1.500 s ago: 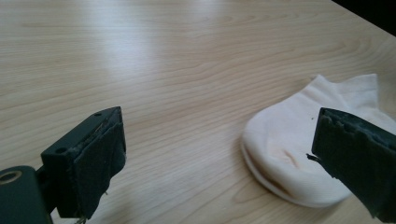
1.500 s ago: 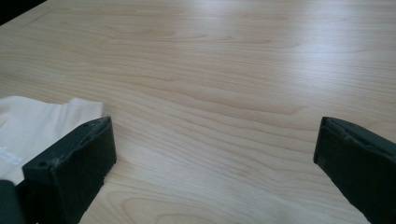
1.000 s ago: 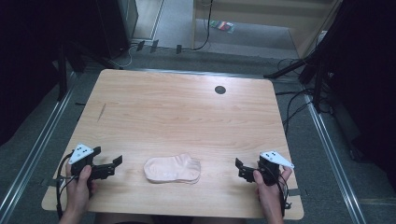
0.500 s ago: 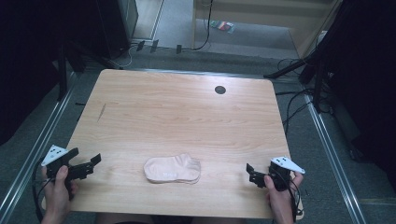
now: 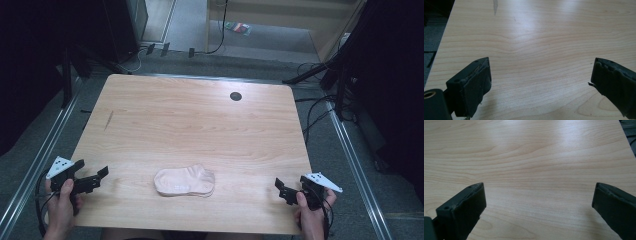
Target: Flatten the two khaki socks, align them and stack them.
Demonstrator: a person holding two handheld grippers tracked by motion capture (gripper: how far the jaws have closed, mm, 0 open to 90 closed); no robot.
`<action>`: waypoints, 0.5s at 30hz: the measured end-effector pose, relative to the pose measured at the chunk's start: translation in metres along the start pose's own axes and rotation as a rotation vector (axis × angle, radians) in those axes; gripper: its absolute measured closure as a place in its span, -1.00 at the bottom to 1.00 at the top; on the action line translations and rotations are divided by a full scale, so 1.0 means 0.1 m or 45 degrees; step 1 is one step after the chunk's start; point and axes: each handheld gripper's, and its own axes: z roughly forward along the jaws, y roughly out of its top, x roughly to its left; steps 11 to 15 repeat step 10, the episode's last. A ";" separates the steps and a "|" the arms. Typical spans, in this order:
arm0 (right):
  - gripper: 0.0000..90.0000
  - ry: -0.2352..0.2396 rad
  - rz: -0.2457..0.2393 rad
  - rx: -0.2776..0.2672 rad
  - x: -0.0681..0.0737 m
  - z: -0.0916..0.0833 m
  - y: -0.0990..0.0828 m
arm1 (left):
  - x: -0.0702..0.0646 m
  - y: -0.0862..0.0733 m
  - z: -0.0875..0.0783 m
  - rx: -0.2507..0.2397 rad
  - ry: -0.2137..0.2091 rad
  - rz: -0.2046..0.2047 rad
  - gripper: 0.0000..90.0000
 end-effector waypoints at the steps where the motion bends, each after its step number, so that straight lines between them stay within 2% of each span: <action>1: -1.00 0.002 -0.006 0.000 0.01 0.00 0.00 | 0.00 0.00 0.00 0.006 0.001 0.003 -0.93; 7: -1.00 -0.004 -0.003 0.007 0.01 0.01 0.00 | 0.01 0.01 0.02 0.013 -0.007 -0.019 -0.93; 15: -1.00 -0.002 -0.011 0.013 0.01 0.01 0.00 | 0.01 0.01 0.03 0.017 -0.006 -0.016 -0.93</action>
